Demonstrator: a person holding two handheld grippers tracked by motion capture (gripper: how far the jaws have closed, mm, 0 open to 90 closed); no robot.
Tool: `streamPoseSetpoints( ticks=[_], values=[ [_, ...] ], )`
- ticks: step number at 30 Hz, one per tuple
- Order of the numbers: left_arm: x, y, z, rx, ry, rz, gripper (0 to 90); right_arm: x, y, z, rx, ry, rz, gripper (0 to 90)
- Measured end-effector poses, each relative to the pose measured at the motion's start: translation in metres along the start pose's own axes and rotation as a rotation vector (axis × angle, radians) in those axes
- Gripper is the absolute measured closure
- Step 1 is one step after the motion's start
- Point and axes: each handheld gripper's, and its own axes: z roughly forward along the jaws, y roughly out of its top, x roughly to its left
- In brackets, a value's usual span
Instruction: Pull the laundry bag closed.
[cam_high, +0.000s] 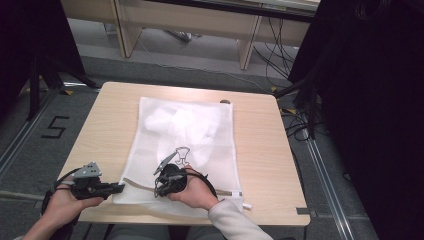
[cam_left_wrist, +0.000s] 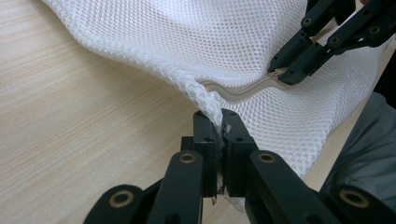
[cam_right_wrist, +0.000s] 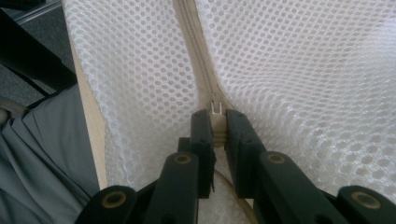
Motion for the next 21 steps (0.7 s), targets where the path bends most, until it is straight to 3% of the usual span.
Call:
streamPoseSetpoints(
  ticks=[5,8,9,19,20,21],
  values=[
    [0.0007,0.0002,0.0,-0.003,0.0,0.013,85.5,-0.0019,-0.0009,-0.0007,-0.002,-0.002,-0.02,82.6],
    [0.0007,0.0002,0.0,-0.004,0.0,0.011,85.5,-0.0023,-0.0021,-0.0021,0.005,-0.001,0.002,82.6],
    [0.0008,0.0002,0.0,-0.004,-0.001,0.011,85.5,-0.0034,-0.0022,-0.0018,-0.001,-0.004,-0.014,82.6],
    [0.0007,0.0003,-0.0001,-0.004,-0.001,0.011,85.5,-0.0042,-0.0043,-0.0042,0.011,-0.005,0.0,82.6],
    [0.0007,0.0004,-0.0001,-0.003,0.0,0.013,85.5,-0.0057,-0.0045,-0.0041,0.004,-0.003,-0.018,82.6],
    [0.0007,0.0004,-0.0001,-0.003,0.001,0.012,85.5,-0.0048,-0.005,-0.0046,0.011,-0.005,-0.001,82.6]
  ],
)
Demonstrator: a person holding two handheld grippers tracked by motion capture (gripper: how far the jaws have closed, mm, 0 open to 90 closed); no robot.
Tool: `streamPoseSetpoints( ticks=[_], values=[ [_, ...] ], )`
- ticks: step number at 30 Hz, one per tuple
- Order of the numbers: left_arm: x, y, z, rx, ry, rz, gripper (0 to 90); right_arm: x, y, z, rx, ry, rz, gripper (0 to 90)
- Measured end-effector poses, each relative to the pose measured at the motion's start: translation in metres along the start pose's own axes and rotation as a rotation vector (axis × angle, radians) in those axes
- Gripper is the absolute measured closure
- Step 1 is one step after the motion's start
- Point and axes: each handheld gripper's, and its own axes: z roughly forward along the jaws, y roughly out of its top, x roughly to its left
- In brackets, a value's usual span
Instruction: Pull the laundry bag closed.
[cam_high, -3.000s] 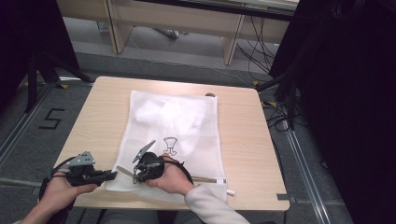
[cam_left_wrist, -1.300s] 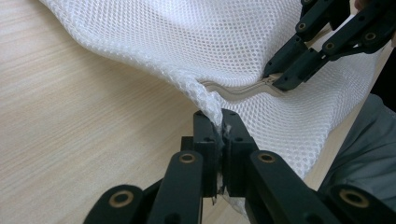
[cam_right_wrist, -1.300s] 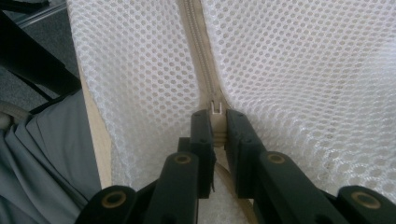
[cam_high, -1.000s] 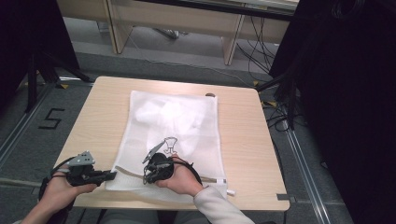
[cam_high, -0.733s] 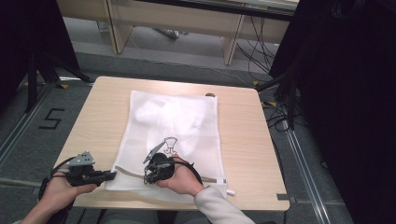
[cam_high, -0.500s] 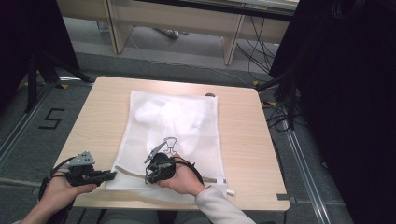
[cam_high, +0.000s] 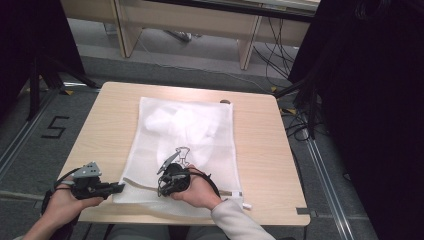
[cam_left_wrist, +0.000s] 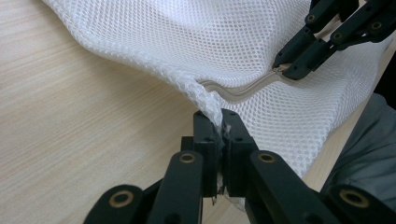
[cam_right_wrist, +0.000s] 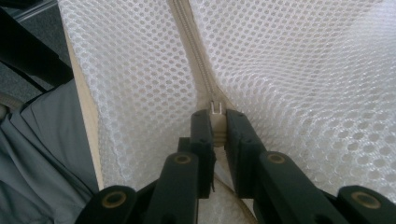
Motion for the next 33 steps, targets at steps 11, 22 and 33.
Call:
streamPoseSetpoints(
  ticks=[11,22,33],
  values=[
    [0.0003,0.0004,-0.0008,0.007,0.001,0.0,85.5,-0.003,-0.0037,-0.0035,0.007,-0.009,0.016,82.6],
    [0.0005,0.0009,-0.0014,0.017,-0.004,-0.002,85.5,-0.0045,-0.0062,-0.0056,0.011,0.002,0.016,82.6],
    [0.0005,0.0008,-0.0012,0.015,-0.002,-0.001,85.5,-0.0052,-0.009,-0.0083,0.014,-0.015,0.029,82.6]
  ],
)
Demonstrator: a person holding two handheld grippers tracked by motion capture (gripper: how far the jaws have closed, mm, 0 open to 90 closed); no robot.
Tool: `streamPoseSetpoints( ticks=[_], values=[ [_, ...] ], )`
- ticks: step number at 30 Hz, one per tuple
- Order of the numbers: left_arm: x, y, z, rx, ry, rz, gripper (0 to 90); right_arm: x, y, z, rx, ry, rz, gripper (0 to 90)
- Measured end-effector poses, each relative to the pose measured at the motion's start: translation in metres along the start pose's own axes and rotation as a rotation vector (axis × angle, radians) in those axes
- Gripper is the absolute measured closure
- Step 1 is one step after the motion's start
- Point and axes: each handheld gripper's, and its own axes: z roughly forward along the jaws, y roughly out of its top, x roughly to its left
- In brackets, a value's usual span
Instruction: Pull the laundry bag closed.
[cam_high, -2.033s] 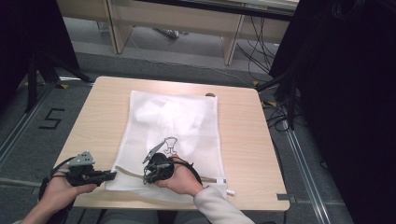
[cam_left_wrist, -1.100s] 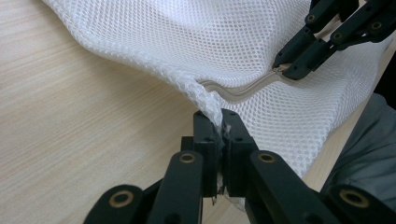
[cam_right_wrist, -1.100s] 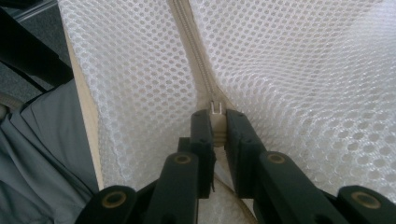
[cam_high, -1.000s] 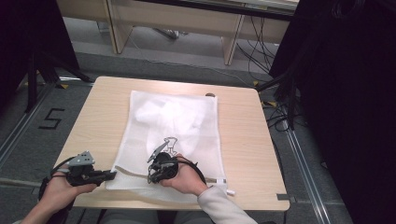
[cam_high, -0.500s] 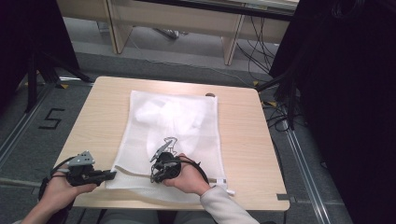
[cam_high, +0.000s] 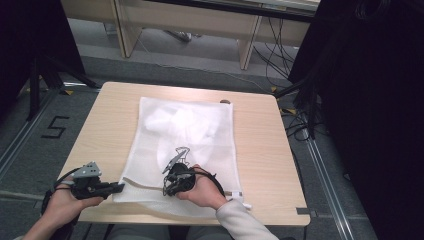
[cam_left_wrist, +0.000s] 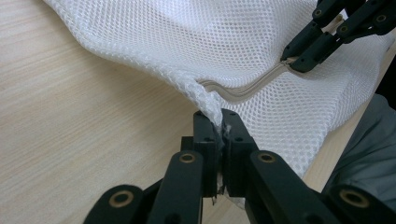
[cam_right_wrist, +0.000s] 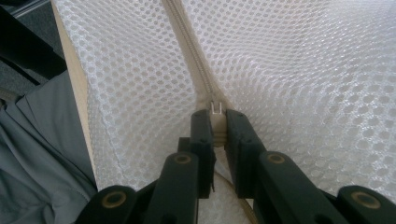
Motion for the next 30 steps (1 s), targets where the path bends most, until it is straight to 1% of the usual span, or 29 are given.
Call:
streamPoseSetpoints(
  ticks=[2,3,5,6,8,10,13,14,15,16,17,18,19,20,21,22,24,25,26,27,28,30],
  values=[
    [0.0,0.0,0.0001,0.0,-0.001,-0.001,85.5,-0.0002,-0.0002,-0.0002,-0.002,0.006,0.003,82.6],
    [0.0002,0.0001,-0.0002,0.003,0.0,0.002,85.5,-0.0007,-0.0004,-0.0005,-0.004,-0.002,-0.003,82.6],
    [-0.0003,-0.0009,0.0011,-0.021,0.005,-0.004,85.5,-0.001,-0.0007,-0.0007,0.0,-0.003,-0.006,82.6],
    [-0.0003,-0.0008,0.001,-0.017,0.004,-0.001,85.5,-0.0018,-0.0014,-0.001,-0.002,0.007,-0.008,82.6],
    [-0.0004,-0.0007,0.0011,-0.015,0.006,0.0,85.5,-0.0015,-0.0026,-0.002,0.002,-0.004,0.014,82.6],
    [-0.0005,-0.0006,0.0011,-0.015,0.006,-0.001,85.5,-0.0029,-0.0031,-0.0018,-0.006,0.005,-0.004,82.6],
    [-0.0004,-0.0005,0.0008,-0.013,0.003,-0.001,85.5,-0.0026,-0.0031,-0.0026,-0.004,0.004,-0.008,82.6],
    [0.0001,0.0001,-0.0003,0.005,-0.002,0.001,85.5,-0.0024,-0.0034,-0.0037,-0.002,0.004,-0.003,82.6],
    [0.0,-0.0001,-0.0001,0.002,0.003,0.003,85.5,-0.0024,-0.0034,-0.0037,-0.002,0.004,-0.003,82.6],
    [-0.0004,-0.0009,0.0012,-0.019,0.006,-0.001,85.5,-0.0028,-0.0035,-0.0038,-0.002,0.001,-0.01,82.6],
    [-0.0003,-0.0008,0.0011,-0.016,0.006,-0.001,85.5,-0.0031,-0.0049,-0.0047,-0.003,-0.005,0.005,82.6],
    [-0.0004,-0.0008,0.0013,-0.018,0.004,-0.002,85.5,-0.0031,-0.0049,-0.0047,-0.003,-0.005,0.005,82.6],
    [-0.0005,-0.0007,0.0012,-0.015,0.006,0.0,85.5,-0.0039,-0.0054,-0.0051,-0.002,0.006,-0.003,82.6],
    [-0.0005,-0.0007,0.0011,-0.016,0.006,-0.001,85.5,-0.0026,-0.0064,-0.006,0.006,0.004,0.028,82.6],
    [-0.0004,-0.0008,0.001,-0.016,0.006,-0.001,85.5,-0.0026,-0.0064,-0.006,0.006,0.004,0.028,82.6],
    [-0.0004,-0.0008,0.0009,-0.016,0.005,-0.002,85.5,-0.0039,-0.0064,-0.0062,0.003,-0.005,0.01,82.6],
    [0.0002,0.0001,-0.0003,0.004,-0.001,0.001,85.5,-0.0042,-0.0067,-0.0067,0.002,-0.001,0.005,82.6],
    [-0.0002,-0.0005,0.0005,-0.01,0.007,-0.002,85.5,-0.0047,-0.0069,-0.0069,-0.003,-0.006,0.0,82.6],
    [-0.0003,-0.001,0.0012,-0.02,0.007,-0.004,85.5,-0.0046,-0.0072,-0.0076,0.001,-0.009,0.005,82.6],
    [-0.0002,-0.0009,0.0011,-0.017,0.006,-0.002,85.5,-0.0049,-0.0077,-0.0088,0.007,-0.006,0.007,82.6],
    [-0.0003,-0.0009,0.0013,-0.016,0.006,-0.001,85.5,-0.0062,-0.0088,-0.0093,0.003,-0.014,0.013,82.6],
    [-0.0003,-0.0008,0.0013,-0.016,0.005,-0.002,85.5,-0.0066,-0.0095,-0.009,0.002,-0.009,0.013,82.6]
  ],
)
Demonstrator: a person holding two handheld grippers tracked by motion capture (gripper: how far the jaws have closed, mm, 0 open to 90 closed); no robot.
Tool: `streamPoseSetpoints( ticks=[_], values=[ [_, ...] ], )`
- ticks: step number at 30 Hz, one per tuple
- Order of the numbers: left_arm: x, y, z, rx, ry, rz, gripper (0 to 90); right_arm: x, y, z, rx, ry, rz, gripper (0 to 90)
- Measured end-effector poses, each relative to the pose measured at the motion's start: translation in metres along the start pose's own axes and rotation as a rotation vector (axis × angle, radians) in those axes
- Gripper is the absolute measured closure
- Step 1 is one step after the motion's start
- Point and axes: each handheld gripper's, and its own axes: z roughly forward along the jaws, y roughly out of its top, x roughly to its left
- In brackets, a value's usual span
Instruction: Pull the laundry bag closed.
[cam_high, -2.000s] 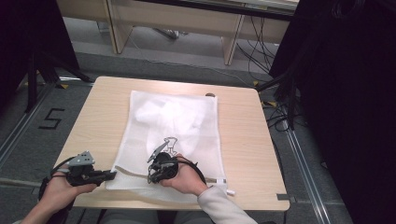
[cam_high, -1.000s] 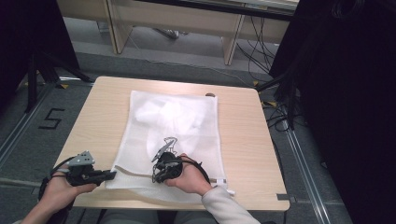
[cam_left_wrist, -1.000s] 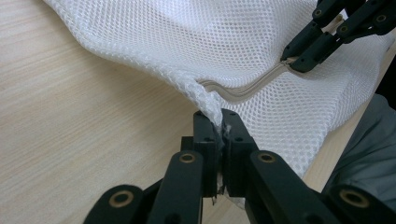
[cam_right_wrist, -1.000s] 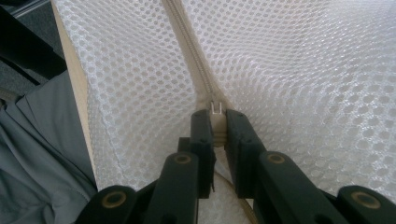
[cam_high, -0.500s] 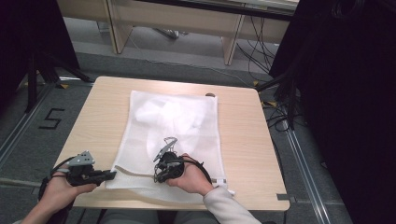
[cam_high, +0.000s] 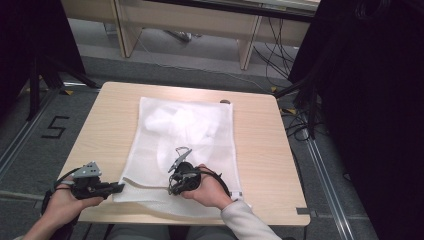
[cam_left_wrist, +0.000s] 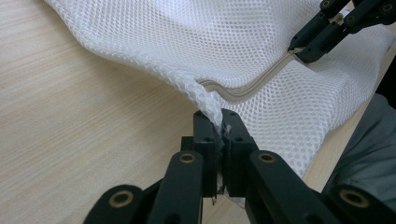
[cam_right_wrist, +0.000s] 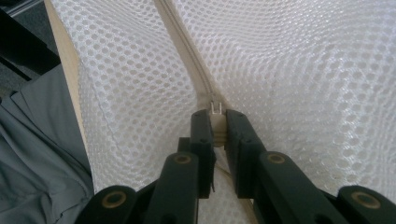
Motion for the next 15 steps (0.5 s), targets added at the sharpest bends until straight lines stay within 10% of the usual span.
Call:
streamPoseSetpoints(
  ticks=[15],
  values=[
    [0.0,-0.0001,-0.0002,0.001,0.0,0.001,85.5,-0.0025,-0.0039,-0.0037,0.009,-0.006,0.008,82.6]
  ],
)
